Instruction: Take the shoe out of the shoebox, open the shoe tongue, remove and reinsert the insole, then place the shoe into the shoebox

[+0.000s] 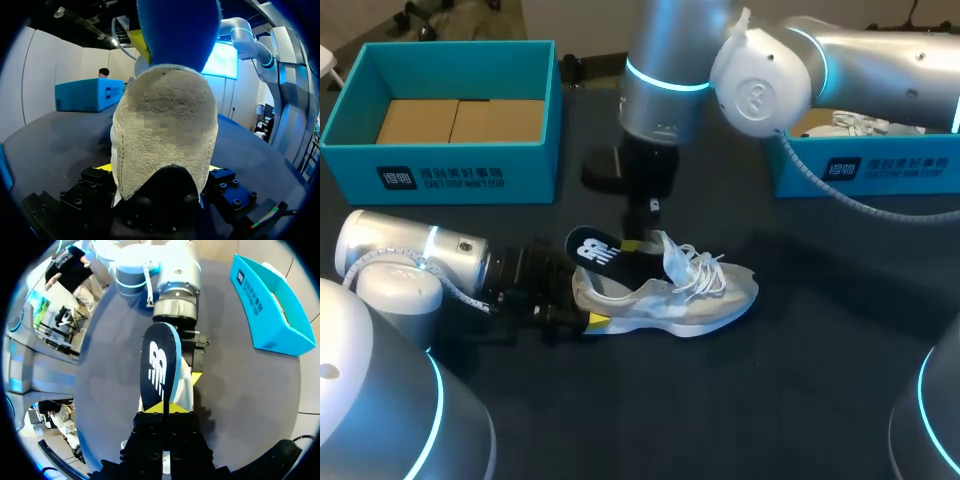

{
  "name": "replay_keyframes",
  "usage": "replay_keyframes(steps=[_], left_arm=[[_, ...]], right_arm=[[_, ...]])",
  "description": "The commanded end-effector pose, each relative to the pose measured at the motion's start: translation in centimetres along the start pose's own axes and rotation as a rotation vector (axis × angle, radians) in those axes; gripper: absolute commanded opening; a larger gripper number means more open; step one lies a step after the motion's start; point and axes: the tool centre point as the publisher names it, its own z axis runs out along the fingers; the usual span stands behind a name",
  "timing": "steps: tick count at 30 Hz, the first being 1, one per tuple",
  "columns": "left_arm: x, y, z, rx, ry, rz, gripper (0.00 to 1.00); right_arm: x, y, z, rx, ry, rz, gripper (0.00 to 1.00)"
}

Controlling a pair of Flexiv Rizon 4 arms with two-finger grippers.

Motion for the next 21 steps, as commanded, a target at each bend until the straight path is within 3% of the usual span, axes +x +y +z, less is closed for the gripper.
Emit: replay_keyframes(steps=[1, 7, 14, 16, 17, 21], left_arm=[[-0.02, 0.10, 0.11, -0.002, -0.001, 0.000, 0.00], [-0.02, 0.10, 0.11, -0.002, -0.001, 0.000, 0.00], [-0.02, 0.10, 0.11, -0.002, -0.001, 0.000, 0.00], [-0.02, 0.10, 0.11, -0.002, -0.001, 0.000, 0.00], [-0.02, 0.10, 0.11, -0.002, -0.001, 0.000, 0.00], [-0.02, 0.10, 0.11, -0.002, -0.001, 0.000, 0.00]], right_arm=[[-0.57, 0.54, 0.36, -0.010, 0.019, 0.003, 0.00], [-1.13, 0.80, 0.65, -0.026, 0.045, 0.038, 0.00], [-1.33, 0.81, 0.60, -0.105, 0.080, 0.079, 0.00], [-1.29, 0.90, 0.57, -0.126, 0.106, 0.087, 0.25], [-1.24, 0.99, 0.57, -0.146, 0.118, 0.089, 0.44], [-1.16, 1.02, 0.47, -0.187, 0.146, 0.117, 0.60]])
